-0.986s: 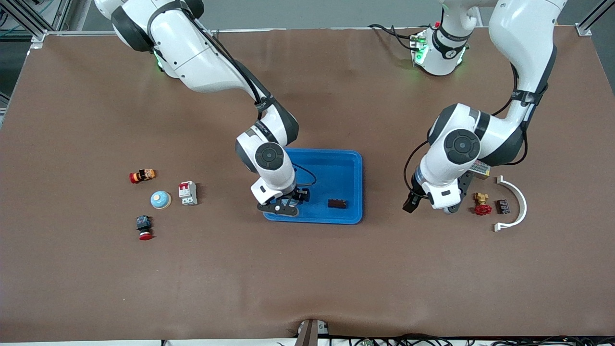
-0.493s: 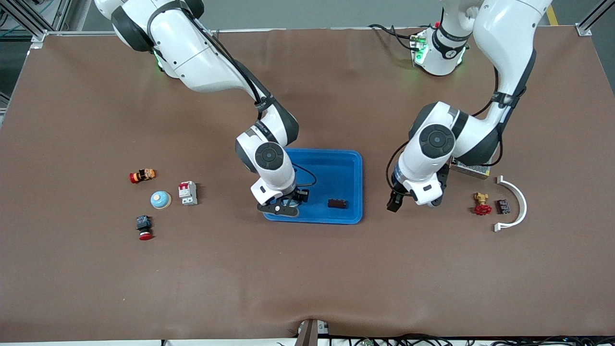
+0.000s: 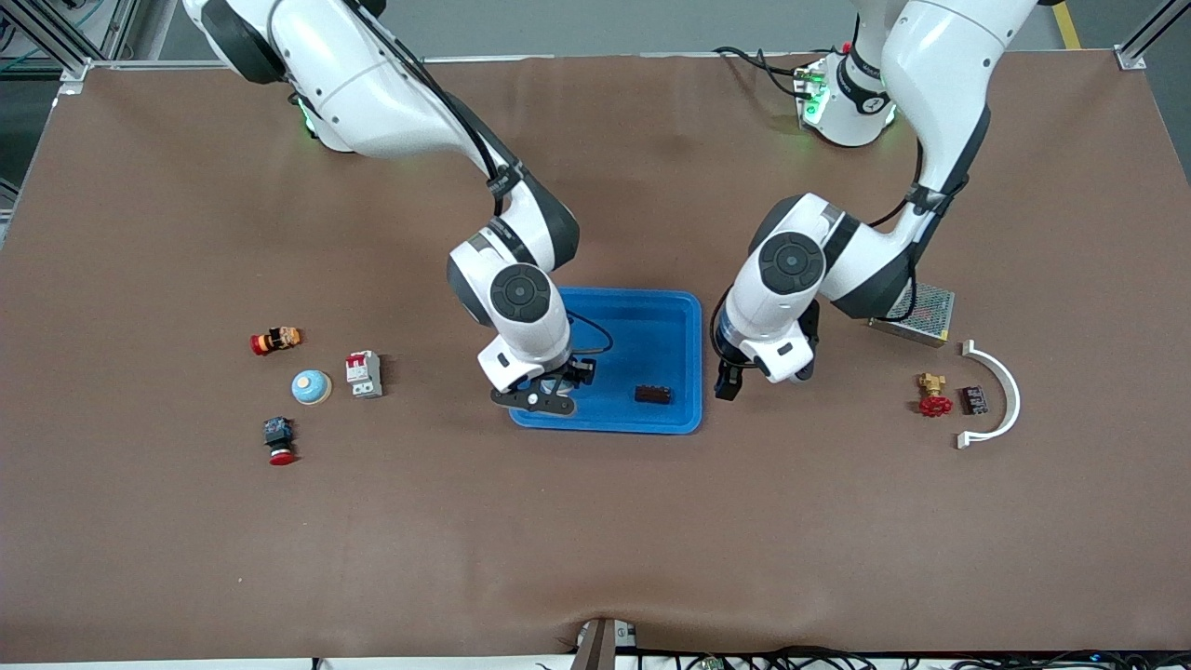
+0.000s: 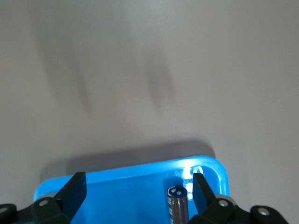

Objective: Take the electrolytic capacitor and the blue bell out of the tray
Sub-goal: 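Grasp the second capacitor with the left gripper while the right gripper carries the bell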

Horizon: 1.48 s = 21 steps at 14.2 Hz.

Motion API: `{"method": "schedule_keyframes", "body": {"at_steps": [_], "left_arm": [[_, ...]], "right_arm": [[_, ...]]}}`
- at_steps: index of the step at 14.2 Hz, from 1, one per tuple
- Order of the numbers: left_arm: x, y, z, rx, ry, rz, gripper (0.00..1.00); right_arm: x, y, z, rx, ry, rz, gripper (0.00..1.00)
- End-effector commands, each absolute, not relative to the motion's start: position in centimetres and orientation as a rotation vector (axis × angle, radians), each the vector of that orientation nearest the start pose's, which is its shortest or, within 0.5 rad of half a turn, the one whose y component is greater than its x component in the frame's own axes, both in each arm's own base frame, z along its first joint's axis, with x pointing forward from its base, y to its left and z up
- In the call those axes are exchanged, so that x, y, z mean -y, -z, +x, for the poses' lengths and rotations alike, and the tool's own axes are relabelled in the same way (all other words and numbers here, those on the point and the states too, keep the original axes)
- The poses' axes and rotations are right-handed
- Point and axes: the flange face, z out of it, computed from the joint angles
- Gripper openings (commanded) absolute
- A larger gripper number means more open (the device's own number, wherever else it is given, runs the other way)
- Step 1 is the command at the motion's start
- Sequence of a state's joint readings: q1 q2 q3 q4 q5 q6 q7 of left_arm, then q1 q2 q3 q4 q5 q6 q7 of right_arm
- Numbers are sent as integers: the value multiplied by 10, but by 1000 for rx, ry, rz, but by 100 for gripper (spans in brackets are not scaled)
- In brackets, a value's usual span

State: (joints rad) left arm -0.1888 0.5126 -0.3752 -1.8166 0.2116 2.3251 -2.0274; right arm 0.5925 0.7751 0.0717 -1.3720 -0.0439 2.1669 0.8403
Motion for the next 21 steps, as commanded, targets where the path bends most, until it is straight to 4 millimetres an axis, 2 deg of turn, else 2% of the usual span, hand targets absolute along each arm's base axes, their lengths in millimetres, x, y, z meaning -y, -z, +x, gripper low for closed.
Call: {"method": "schedule_keyframes", "body": {"at_steps": [1, 3, 6, 11, 13, 15, 17, 19, 21], "left_arm": [[347, -268, 560, 2077, -9, -2431, 100], [357, -263, 566, 2110, -23, -2420, 100], [377, -254, 577, 2161, -37, -2398, 100], [409, -233, 582, 2142, -3, -2413, 100], [414, -221, 586, 2135, 16, -2410, 100], [417, -211, 590, 2131, 37, -2407, 100], [421, -205, 596, 2132, 49, -2409, 100], [422, -199, 600, 2138, 48, -2408, 100], [421, -195, 601, 2132, 69, -2403, 100]], "right_arm": [[-409, -302, 602, -207, -36, -3117, 51], [-379, -332, 615, -147, -79, -3091, 51], [-329, -362, 636, -23, -142, -3088, 51], [-267, -392, 662, 131, -196, -3086, 51], [-238, -392, 673, 190, -193, -3077, 51], [-222, -390, 678, 235, -194, -3071, 51], [-215, -383, 678, 259, -213, -3069, 51], [-209, -365, 674, 253, -247, -3071, 51], [-209, -359, 668, 255, -238, -3072, 51]]}}
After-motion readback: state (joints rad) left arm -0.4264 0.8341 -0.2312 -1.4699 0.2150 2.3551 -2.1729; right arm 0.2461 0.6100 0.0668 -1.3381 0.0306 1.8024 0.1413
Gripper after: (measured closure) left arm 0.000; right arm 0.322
